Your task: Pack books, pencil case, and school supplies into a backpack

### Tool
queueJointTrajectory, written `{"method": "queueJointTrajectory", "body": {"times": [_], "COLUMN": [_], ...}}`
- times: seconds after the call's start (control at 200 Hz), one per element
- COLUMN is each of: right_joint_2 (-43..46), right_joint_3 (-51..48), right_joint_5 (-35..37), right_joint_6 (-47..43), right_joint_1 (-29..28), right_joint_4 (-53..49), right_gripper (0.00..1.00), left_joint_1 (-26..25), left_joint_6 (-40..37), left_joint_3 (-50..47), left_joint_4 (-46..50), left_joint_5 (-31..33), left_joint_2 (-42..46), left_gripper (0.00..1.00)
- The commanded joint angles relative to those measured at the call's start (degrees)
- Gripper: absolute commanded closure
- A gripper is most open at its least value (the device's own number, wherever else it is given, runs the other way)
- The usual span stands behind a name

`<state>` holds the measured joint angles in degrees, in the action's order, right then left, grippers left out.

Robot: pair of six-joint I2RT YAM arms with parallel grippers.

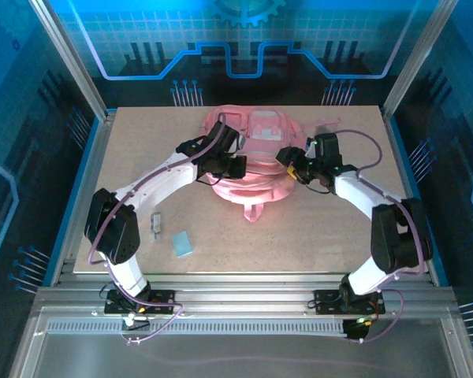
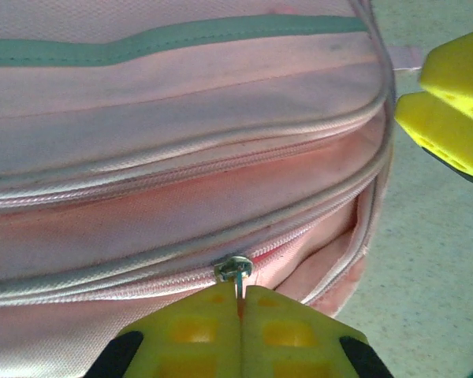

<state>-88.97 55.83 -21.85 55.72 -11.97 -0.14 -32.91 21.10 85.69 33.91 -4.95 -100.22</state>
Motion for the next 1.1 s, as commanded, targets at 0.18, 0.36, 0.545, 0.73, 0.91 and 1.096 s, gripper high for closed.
{"method": "queueJointTrajectory", "body": {"times": [0.18,0.36,0.545,0.73,0.91,1.096], "right_joint_2": [6.6,7.6,1.5,-3.4,-1.2,3.0], "right_joint_3": [-4.8,-10.5,-9.3,-9.5,-10.4,-9.7], "right_joint_5": [-8.5,-8.3,-7.2,-4.0,-2.4,-2.2], "right_joint_6": [7.6,15.0,18.0,19.0,16.2,11.4], "right_joint_1": [-0.2,-1.5,-3.0,-3.3,-2.3,0.0], "right_joint_4": [-0.2,7.5,13.1,17.9,17.6,12.2], "right_gripper": [0.28,0.27,0.27,0.74,1.00,1.00], "left_joint_1": [-3.4,-6.1,-9.7,-10.6,-8.4,-1.5], "left_joint_6": [2.3,3.3,2.6,0.5,-0.5,-0.3], "left_joint_3": [1.6,2.0,0.5,-2.7,-8.0,-18.2], "left_joint_4": [-6.5,-8.9,-11.3,-11.0,-8.6,-6.7], "left_joint_5": [-4.0,-5.5,-8.8,-7.9,-0.8,2.9], "left_joint_2": [0.0,-1.0,0.6,2.1,4.2,8.0], "left_gripper": [1.00,1.00,1.00,1.00,1.00,1.00]}}
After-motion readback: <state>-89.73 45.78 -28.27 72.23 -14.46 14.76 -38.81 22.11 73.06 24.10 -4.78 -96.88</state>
